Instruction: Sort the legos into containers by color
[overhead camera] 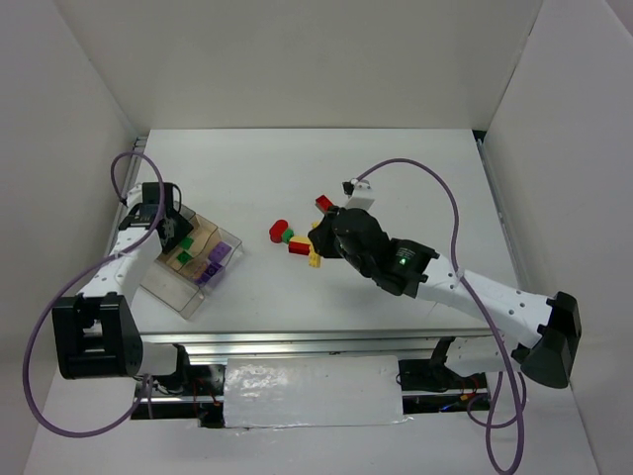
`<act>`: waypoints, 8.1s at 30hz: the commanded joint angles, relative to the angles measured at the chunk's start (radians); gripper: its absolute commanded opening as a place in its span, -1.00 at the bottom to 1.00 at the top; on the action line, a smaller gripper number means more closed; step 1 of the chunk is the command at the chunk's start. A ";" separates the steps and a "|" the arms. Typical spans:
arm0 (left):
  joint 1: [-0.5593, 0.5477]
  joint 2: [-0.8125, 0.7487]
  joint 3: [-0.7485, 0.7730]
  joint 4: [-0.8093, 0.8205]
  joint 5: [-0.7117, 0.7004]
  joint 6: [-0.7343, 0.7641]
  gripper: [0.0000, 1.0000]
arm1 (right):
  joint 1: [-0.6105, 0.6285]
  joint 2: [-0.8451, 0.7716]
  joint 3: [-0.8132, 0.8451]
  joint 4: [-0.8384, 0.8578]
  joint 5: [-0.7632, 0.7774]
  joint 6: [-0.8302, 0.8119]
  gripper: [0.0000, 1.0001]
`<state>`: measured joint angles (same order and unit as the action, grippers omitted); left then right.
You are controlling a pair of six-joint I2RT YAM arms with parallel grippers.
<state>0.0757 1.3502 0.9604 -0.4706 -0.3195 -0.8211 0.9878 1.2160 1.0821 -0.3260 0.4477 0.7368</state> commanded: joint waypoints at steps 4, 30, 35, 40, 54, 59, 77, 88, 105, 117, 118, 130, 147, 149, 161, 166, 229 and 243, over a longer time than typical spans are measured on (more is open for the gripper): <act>0.003 -0.020 -0.060 0.069 0.031 -0.047 0.42 | -0.024 -0.001 -0.028 0.071 -0.063 -0.027 -1.00; -0.783 -0.479 -0.407 1.182 1.137 0.183 0.99 | -0.209 -0.388 -0.293 0.646 -0.816 -0.087 -1.00; -0.830 -0.454 -0.373 1.205 1.113 0.183 0.99 | -0.207 -0.408 -0.317 0.673 -0.862 -0.062 -1.00; -0.832 -0.497 -0.364 1.219 1.054 0.189 0.99 | -0.207 -0.406 -0.333 0.709 -0.894 -0.034 -1.00; -0.834 -0.482 -0.325 1.190 0.999 0.198 0.18 | -0.181 -0.297 -0.343 0.844 -0.948 -0.005 -1.00; -0.834 -0.471 -0.302 1.170 0.995 0.191 -0.75 | -0.179 -0.268 -0.295 0.825 -0.960 -0.025 -0.89; -0.177 -0.220 0.044 -0.107 -0.147 -0.113 -1.00 | -0.354 -0.483 -0.267 0.171 -0.280 0.056 0.99; 0.033 0.147 0.118 -0.033 -0.018 -0.253 -1.00 | -0.357 -0.452 -0.330 0.212 -0.400 0.044 0.99; 0.032 -0.141 -0.255 0.360 -0.093 -0.794 -1.00 | -0.357 -0.365 -0.366 0.291 -0.510 -0.028 0.99; 0.032 -0.053 -0.172 0.400 -0.075 -1.076 -1.00 | -0.357 -0.368 -0.378 0.281 -0.529 -0.088 1.00; 0.032 -0.045 -0.164 0.398 -0.076 -1.099 -1.00 | -0.357 -0.377 -0.383 0.285 -0.529 -0.093 0.99; 0.036 0.041 -0.088 0.313 -0.102 -1.195 -0.70 | -0.357 -0.355 -0.430 0.358 -0.603 -0.083 0.99; 0.087 0.056 -0.147 0.360 -0.056 -1.170 0.13 | -0.357 -0.334 -0.438 0.372 -0.632 -0.077 0.99; 0.098 0.059 -0.164 0.395 -0.047 -1.172 0.24 | -0.357 -0.329 -0.439 0.375 -0.636 -0.077 0.99; 0.133 -0.013 0.183 0.385 0.112 -0.523 0.99 | -0.357 -0.242 -0.409 0.334 -0.549 -0.088 0.99; 0.043 0.106 0.515 0.008 0.240 -0.154 0.99 | -0.357 -0.118 -0.318 0.193 -0.445 -0.080 0.99; -0.306 -0.718 -0.080 -0.174 0.465 0.336 0.99 | -0.196 0.783 0.352 -0.144 -0.225 0.038 -0.16; -0.312 -0.849 -0.514 0.658 0.956 -0.048 0.99 | -0.026 0.186 0.051 -0.056 0.133 0.501 -1.00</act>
<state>-0.2279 0.5056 0.5583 -0.2543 0.4263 -0.6834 0.9009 1.5177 1.1442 -0.4320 0.3927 1.0706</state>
